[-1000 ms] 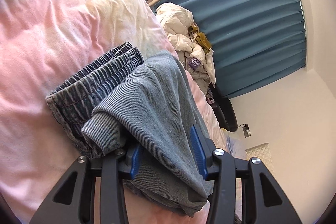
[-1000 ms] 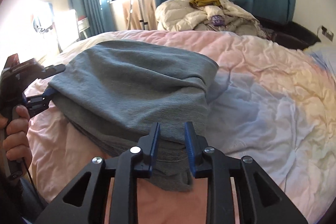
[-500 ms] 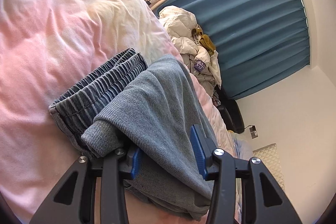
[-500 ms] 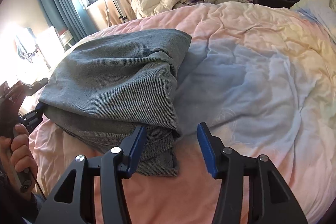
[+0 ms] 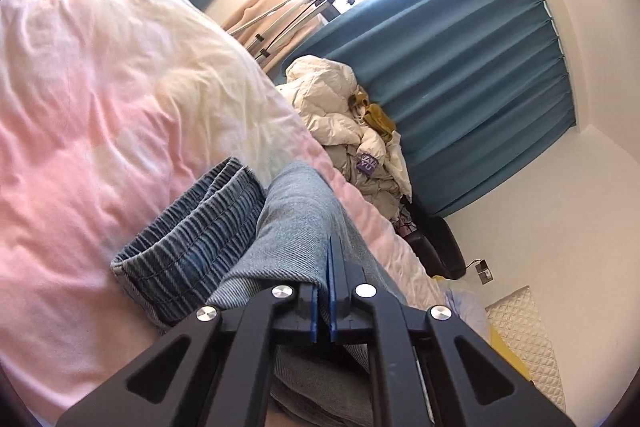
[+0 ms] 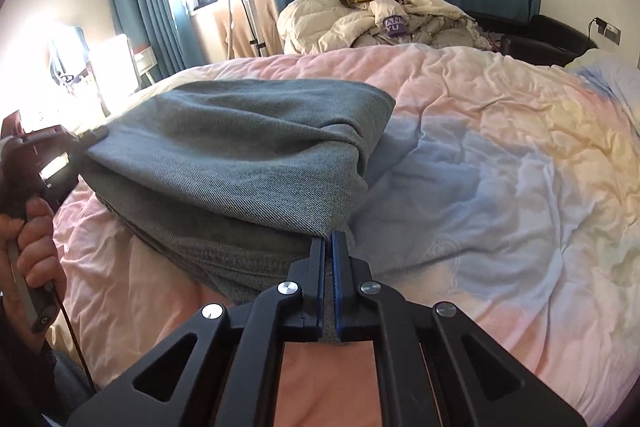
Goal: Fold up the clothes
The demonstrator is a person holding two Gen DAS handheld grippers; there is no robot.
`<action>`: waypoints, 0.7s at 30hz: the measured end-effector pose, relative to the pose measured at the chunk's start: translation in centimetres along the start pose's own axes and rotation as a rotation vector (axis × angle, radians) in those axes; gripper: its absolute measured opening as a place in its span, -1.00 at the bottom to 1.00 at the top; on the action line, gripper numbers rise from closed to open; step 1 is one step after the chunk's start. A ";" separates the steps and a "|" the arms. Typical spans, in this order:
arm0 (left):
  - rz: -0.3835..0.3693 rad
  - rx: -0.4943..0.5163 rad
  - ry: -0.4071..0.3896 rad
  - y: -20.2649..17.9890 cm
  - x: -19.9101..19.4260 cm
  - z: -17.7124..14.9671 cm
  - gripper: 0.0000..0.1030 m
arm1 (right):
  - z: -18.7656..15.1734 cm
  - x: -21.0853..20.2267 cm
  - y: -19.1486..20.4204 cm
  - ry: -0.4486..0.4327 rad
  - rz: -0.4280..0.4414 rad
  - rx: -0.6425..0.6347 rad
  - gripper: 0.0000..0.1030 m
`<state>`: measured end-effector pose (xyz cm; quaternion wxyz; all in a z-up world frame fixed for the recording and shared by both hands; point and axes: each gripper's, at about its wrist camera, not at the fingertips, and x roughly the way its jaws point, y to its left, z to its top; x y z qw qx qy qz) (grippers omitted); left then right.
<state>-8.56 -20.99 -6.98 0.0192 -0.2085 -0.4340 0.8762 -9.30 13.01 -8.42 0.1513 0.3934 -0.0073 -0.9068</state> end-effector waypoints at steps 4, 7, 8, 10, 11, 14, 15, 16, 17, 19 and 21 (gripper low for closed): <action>0.039 0.013 -0.035 0.2 -0.5 0.9 -0.93 | -0.1 0.2 1.0 0.000 0.043 -0.038 -0.97; 0.146 0.002 0.003 1.9 0.7 0.5 -0.94 | -0.5 1.7 1.5 0.047 0.064 -0.058 -0.96; 0.188 0.007 0.025 2.3 1.2 0.3 -0.93 | -0.6 2.4 1.5 0.068 0.069 -0.053 -0.96; 0.201 -0.017 0.061 3.1 1.5 0.1 -0.93 | -0.8 3.4 1.0 0.097 0.085 -0.023 -0.96; 0.190 -0.036 0.073 3.5 1.4 0.1 -0.91 | -0.8 3.6 0.7 0.100 0.097 -0.003 -0.96; 0.151 -0.097 0.111 4.0 0.5 0.1 -0.76 | -0.8 3.7 -0.2 0.098 0.134 0.053 -0.96; 0.150 -0.115 0.118 4.1 0.0 -0.2 -0.74 | -0.8 3.6 -0.4 0.097 0.141 0.064 -0.96; 0.151 -0.133 0.125 4.2 -0.5 -0.5 -0.68 | -0.8 3.6 -0.6 0.096 0.147 0.074 -0.96; 0.139 -0.151 0.128 4.2 -1.1 -0.9 -0.58 | -0.8 3.6 -0.8 0.096 0.153 0.082 -0.96; 0.114 -0.187 0.135 4.2 -2.3 -1.7 -0.27 | -0.8 3.5 -1.0 0.097 0.162 0.096 -0.95; 0.090 -0.217 0.154 4.1 -3.1 -2.6 -0.14 | -0.9 3.3 -1.2 0.096 0.167 0.106 -0.95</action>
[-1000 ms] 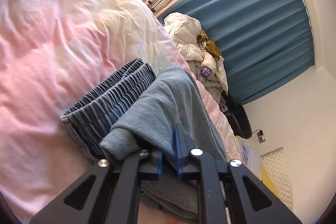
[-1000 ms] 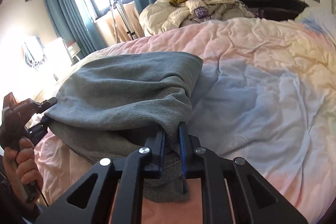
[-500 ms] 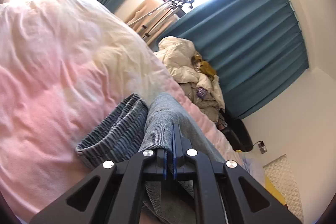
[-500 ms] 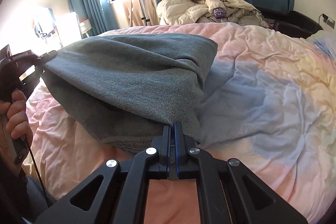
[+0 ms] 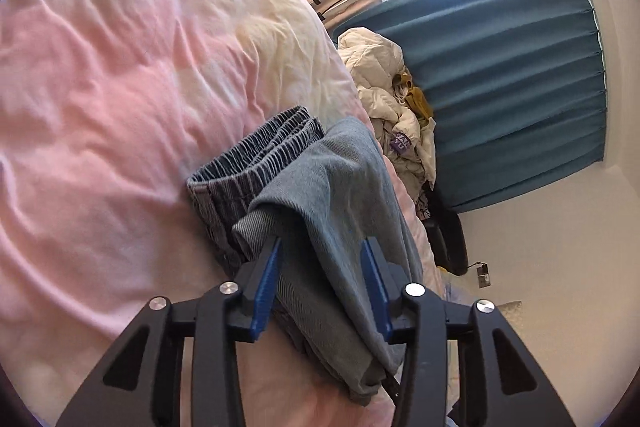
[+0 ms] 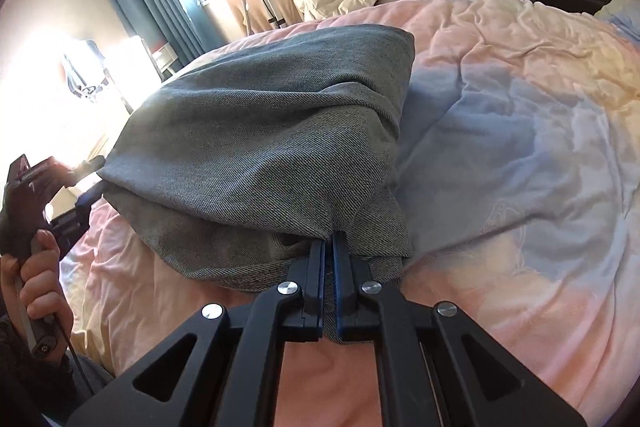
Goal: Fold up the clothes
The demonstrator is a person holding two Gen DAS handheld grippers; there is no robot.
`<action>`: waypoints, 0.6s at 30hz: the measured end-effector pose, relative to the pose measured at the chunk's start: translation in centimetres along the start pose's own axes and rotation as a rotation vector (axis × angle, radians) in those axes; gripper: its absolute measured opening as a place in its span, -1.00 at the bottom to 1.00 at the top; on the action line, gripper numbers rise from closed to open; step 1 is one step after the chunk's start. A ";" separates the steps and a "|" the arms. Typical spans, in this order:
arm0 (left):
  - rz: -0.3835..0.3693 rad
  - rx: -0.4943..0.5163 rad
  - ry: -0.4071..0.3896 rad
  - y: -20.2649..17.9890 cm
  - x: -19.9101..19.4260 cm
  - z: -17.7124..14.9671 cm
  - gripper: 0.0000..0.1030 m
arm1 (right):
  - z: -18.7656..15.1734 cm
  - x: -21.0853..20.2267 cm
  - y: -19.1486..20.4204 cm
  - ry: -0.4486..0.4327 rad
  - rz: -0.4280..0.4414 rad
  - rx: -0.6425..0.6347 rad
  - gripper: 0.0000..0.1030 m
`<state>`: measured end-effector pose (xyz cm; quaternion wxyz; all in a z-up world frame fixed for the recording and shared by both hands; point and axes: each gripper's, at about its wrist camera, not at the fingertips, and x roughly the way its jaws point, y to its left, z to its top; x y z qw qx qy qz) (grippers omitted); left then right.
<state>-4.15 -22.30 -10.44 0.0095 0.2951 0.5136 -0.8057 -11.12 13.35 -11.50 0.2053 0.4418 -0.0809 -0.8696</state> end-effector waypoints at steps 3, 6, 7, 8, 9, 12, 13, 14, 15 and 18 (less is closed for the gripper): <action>0.044 -0.044 0.034 0.8 -0.1 -1.3 0.05 | 0.0 -0.6 -0.1 -0.004 0.003 0.011 -0.95; 0.072 -0.117 0.077 2.4 1.2 -2.2 0.06 | -0.1 -1.0 -0.3 -0.003 0.009 0.031 -0.95; 0.075 -0.144 0.092 3.1 1.7 -2.4 0.06 | -0.1 -1.1 -0.4 -0.003 0.012 0.038 -0.95; 0.059 -0.176 0.114 3.7 2.5 -2.4 0.06 | -0.1 -1.2 -0.5 -0.002 0.017 0.045 -0.95; 0.045 -0.204 0.120 4.2 3.1 -2.3 0.06 | -0.1 -1.2 -0.5 -0.003 0.018 0.047 -0.95; -0.010 -0.258 0.116 4.9 4.3 -2.2 0.06 | -0.1 -1.4 -0.5 -0.007 0.020 0.050 -0.95; -0.031 -0.264 0.110 5.0 4.5 -2.3 0.07 | -0.1 -1.4 -0.5 -0.007 0.020 0.050 -0.95; -0.035 -0.261 0.103 5.0 4.7 -2.3 0.09 | -0.1 -1.4 -0.5 -0.006 0.020 0.050 -0.94; -0.047 -0.264 0.096 5.0 4.8 -2.4 0.09 | -0.1 -1.4 -0.4 -0.006 0.020 0.050 -0.94; -0.079 -0.276 0.083 5.1 5.1 -2.5 0.09 | -0.2 -1.3 -0.2 -0.005 0.018 0.048 -0.94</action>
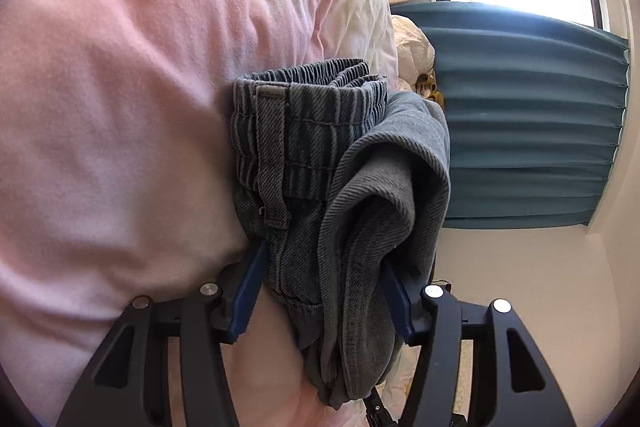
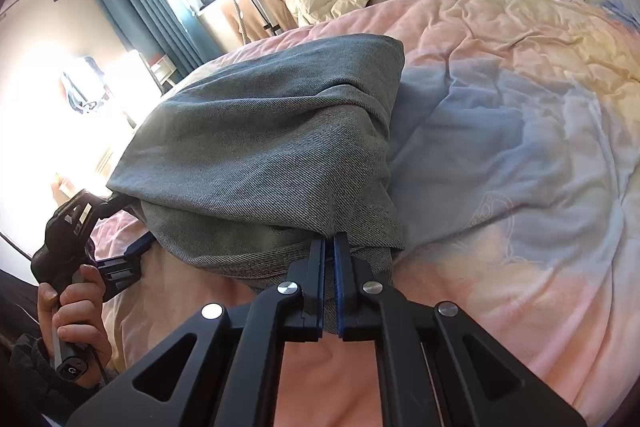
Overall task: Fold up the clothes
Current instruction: 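Lift the jeans bundle with both tools and carry it across the duvet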
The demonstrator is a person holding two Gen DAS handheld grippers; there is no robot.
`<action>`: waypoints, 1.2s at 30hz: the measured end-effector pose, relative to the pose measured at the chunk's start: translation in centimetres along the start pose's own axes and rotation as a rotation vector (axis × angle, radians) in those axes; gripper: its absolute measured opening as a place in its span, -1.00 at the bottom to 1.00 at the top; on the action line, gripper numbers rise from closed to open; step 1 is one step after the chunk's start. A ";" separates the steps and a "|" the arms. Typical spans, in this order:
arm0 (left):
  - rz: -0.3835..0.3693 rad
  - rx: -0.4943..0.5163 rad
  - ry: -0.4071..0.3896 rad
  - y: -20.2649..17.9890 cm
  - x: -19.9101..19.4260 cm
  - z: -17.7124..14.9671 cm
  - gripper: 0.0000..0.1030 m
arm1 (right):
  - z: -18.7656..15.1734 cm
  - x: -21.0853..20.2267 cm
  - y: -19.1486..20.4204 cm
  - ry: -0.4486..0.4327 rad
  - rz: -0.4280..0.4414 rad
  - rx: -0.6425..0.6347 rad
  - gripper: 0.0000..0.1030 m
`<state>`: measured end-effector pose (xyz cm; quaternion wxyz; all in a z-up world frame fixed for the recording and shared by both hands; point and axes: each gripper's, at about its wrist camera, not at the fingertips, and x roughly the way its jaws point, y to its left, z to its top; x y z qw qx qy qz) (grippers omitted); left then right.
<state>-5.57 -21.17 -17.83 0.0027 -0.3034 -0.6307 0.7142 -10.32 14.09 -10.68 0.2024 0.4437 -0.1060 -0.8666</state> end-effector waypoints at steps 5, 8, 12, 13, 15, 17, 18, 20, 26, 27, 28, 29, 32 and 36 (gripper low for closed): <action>0.023 -0.002 -0.034 0.0 -0.4 -0.9 0.11 | 0.0 0.2 -0.2 -0.002 -0.001 0.000 -0.94; 0.052 -0.016 -0.047 0.1 -0.5 -1.2 0.21 | 0.0 0.3 -0.1 0.001 -0.005 -0.001 -0.94; 0.091 0.002 -0.045 0.2 0.1 -1.1 0.47 | 0.1 0.4 0.1 0.001 -0.017 -0.009 -0.91; 0.097 0.004 -0.038 0.2 0.4 -0.9 0.54 | 0.2 0.4 0.1 0.000 -0.016 -0.004 -0.91; 0.103 0.006 -0.024 0.2 0.9 -0.6 0.61 | 0.4 0.0 -0.3 -0.005 0.015 0.028 -0.88; 0.096 0.007 -0.019 0.1 1.1 -0.4 0.61 | 0.6 -0.8 -0.4 -0.036 0.038 0.046 -0.88; 0.090 0.008 -0.015 0.1 1.2 -0.3 0.61 | 0.7 -1.4 -0.5 -0.057 0.054 0.056 -0.88; 0.076 0.022 -0.011 -0.2 1.2 -0.2 0.50 | 1.0 -2.6 -0.7 -0.099 0.093 0.081 -0.88; -0.002 0.097 -0.001 -1.7 0.5 -0.1 0.27 | 2.6 -3.4 -1.4 -0.159 0.053 0.100 -0.88; -0.018 0.109 0.003 -1.9 0.3 -0.1 0.27 | 3.2 -3.1 -2.1 -0.159 0.022 0.114 -0.87; -0.024 0.109 0.003 -2.0 0.2 -0.1 0.27 | 3.9 -2.7 -2.9 -0.160 -0.006 0.133 -0.87; -0.030 0.109 0.003 -2.0 0.1 -0.1 0.27 | 4.5 -2.2 -3.9 -0.151 -0.007 0.162 -0.87; 0.000 0.099 0.004 -1.7 0.3 -0.1 0.27 | 6.0 -0.3 -6.3 -0.117 0.022 0.244 -0.85; 0.050 0.100 -0.008 -1.0 1.4 -0.3 0.27 | 7.1 2.9 -8.3 -0.084 0.119 0.329 -0.24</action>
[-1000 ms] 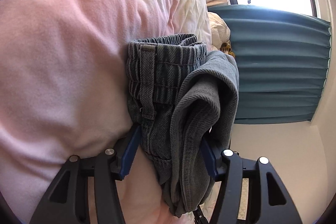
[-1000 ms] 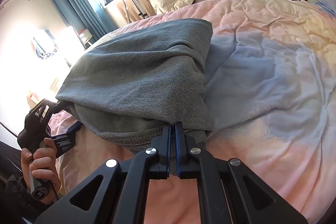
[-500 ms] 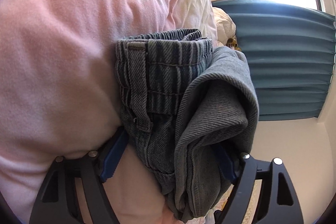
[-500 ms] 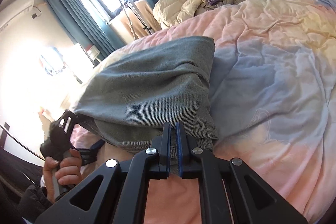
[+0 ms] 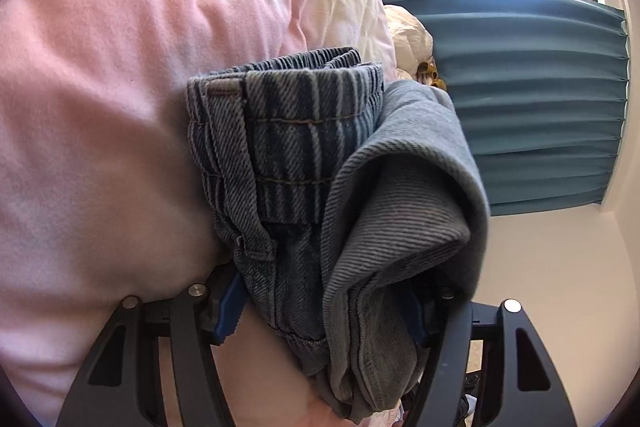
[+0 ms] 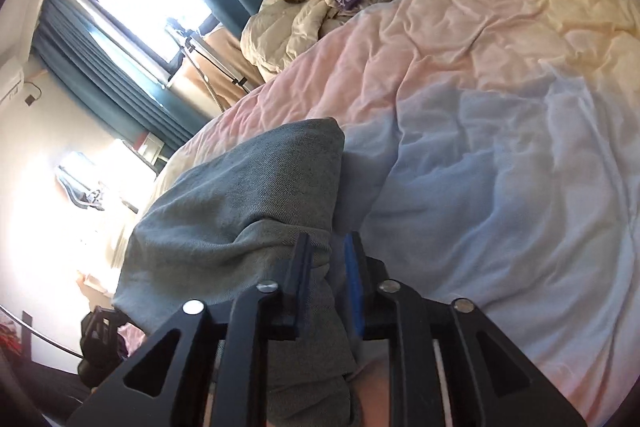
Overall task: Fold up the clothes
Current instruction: 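Lift the jeans bundle with both tools and carry it across the duvet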
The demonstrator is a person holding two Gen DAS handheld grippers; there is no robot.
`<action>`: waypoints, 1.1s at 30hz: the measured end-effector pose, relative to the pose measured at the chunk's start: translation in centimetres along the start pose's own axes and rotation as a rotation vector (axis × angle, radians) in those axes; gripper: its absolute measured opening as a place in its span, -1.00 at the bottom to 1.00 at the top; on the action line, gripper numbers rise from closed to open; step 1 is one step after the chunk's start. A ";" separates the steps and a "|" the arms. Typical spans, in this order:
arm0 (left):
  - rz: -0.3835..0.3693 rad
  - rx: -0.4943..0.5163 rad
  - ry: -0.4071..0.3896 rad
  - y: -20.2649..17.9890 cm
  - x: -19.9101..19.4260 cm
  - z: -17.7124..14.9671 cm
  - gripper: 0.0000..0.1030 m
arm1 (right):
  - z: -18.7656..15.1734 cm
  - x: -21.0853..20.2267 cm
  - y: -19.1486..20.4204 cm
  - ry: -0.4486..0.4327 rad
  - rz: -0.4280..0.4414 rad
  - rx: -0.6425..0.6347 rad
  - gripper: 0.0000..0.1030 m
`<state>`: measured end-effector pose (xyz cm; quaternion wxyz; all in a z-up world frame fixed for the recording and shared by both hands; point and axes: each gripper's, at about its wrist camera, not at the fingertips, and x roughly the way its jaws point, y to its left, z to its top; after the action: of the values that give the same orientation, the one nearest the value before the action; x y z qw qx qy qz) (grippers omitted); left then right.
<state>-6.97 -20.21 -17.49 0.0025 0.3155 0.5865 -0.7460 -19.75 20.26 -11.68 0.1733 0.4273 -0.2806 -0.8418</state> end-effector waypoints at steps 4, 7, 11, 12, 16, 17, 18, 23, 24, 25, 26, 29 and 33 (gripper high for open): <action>0.052 0.087 -0.034 -0.7 0.9 -0.6 0.29 | 0.6 2.7 -1.3 0.012 0.092 0.094 -0.04; 0.047 0.066 -0.025 -0.6 1.2 0.0 0.29 | 0.6 3.5 -2.7 -0.015 0.180 0.185 0.00; 0.063 0.082 -0.028 -0.9 1.1 0.0 0.29 | 1.5 3.1 -2.7 -0.067 0.269 0.217 0.24; 0.065 0.081 -0.027 -1.0 1.2 0.0 0.29 | 1.7 3.5 -2.4 -0.057 0.273 0.205 0.41; 0.105 0.134 -0.031 -2.0 1.5 0.0 0.29 | 1.7 7.8 -1.4 0.082 0.264 0.142 0.50; 0.120 0.151 -0.035 -2.6 2.0 0.1 0.29 | 1.7 8.7 -1.2 0.103 0.238 0.121 0.50; 0.133 0.167 -0.038 -2.9 2.1 0.0 0.29 | 1.6 9.2 -1.0 0.111 0.228 0.103 0.50; 0.160 0.189 -0.044 -3.4 2.3 0.3 0.29 | 1.7 9.1 0.1 0.082 0.274 0.054 0.39; 0.162 0.192 -0.044 -3.5 2.3 0.3 0.29 | 1.7 8.7 0.6 0.067 0.287 0.045 0.37; 0.164 0.196 -0.043 -3.5 2.3 0.4 0.29 | 1.7 8.1 1.1 0.049 0.300 0.035 0.38; 0.165 0.198 -0.043 -3.5 2.4 0.5 0.29 | 1.7 7.9 1.5 0.037 0.302 0.024 0.37; 0.168 0.211 -0.039 -3.7 2.6 0.8 0.29 | 1.4 8.5 1.7 0.034 0.247 0.006 0.27; 0.153 0.186 -0.032 -3.2 2.4 1.1 0.17 | 1.0 9.6 0.1 0.042 0.209 0.050 -0.14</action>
<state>-10.60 -19.27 -15.68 0.0396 0.3462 0.4890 -0.7996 -26.08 15.41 -17.07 0.2555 0.4175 -0.3409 -0.8026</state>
